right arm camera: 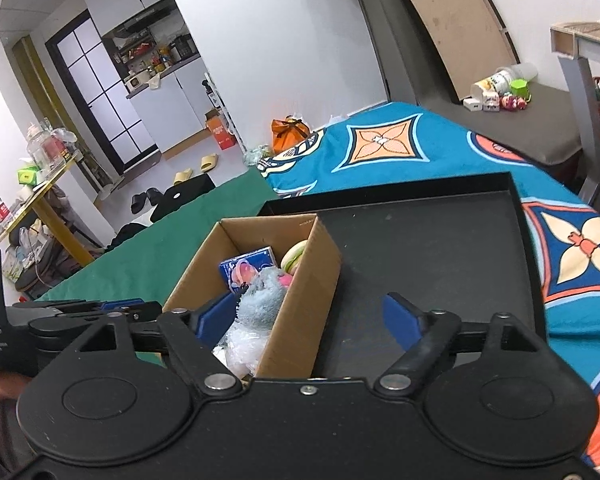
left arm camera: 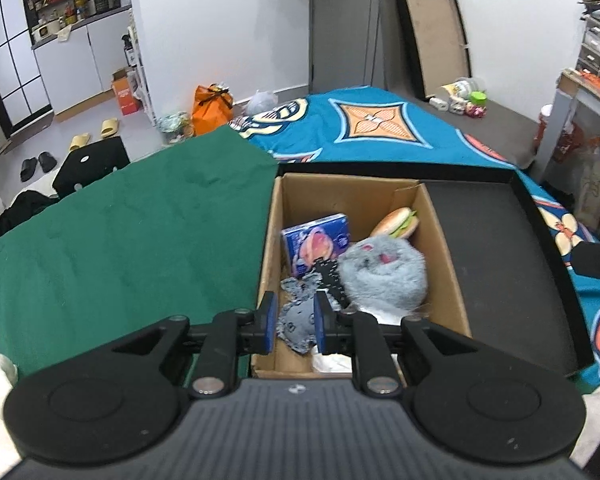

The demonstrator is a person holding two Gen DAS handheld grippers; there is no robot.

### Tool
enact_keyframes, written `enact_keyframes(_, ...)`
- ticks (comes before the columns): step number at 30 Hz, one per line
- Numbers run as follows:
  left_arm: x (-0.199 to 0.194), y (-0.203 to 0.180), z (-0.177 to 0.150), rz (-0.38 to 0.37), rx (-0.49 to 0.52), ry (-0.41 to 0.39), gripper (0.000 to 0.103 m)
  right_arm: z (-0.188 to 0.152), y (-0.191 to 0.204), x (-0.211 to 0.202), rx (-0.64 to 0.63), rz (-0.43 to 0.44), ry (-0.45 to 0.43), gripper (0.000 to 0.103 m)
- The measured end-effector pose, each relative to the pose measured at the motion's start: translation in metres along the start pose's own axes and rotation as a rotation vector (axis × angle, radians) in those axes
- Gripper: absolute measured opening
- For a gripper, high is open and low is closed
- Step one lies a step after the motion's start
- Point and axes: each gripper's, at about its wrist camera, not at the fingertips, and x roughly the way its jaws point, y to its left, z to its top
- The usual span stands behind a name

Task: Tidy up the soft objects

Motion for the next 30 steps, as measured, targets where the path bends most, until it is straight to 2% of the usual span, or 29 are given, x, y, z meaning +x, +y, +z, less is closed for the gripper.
enact_keyframes(5,-0.018,-0.008,0.005,-0.027,0.001,-0.021,0.02,0.003,-0.01,-0.014,0.022,-0.01,-0.011,0.084)
enact_keyframes(11,-0.041,-0.017,0.009,-0.059,0.003,-0.047,0.021,0.006,-0.019,-0.033,0.047,-0.018,-0.028,0.096)
enact_keyframes(13,-0.048,-0.018,0.011,-0.08,-0.004,-0.048,0.033,0.007,-0.023,-0.04,0.057,-0.023,-0.039,0.102)
enact_keyframes(15,-0.055,-0.02,0.013,-0.096,-0.008,-0.048,0.057,0.008,-0.027,-0.047,0.068,-0.022,-0.048,0.103)
enact_keyframes(18,-0.065,-0.025,0.013,-0.096,0.009,-0.066,0.074,0.009,-0.032,-0.055,0.074,-0.026,-0.052,0.103)
enact_keyframes(23,-0.078,-0.032,0.011,-0.105,0.023,-0.068,0.085,0.007,-0.041,-0.068,0.092,-0.025,-0.051,0.103)
enact_keyframes(30,-0.099,-0.036,0.007,-0.141,0.035,-0.056,0.092,0.005,-0.049,-0.087,0.086,-0.017,-0.059,0.103)
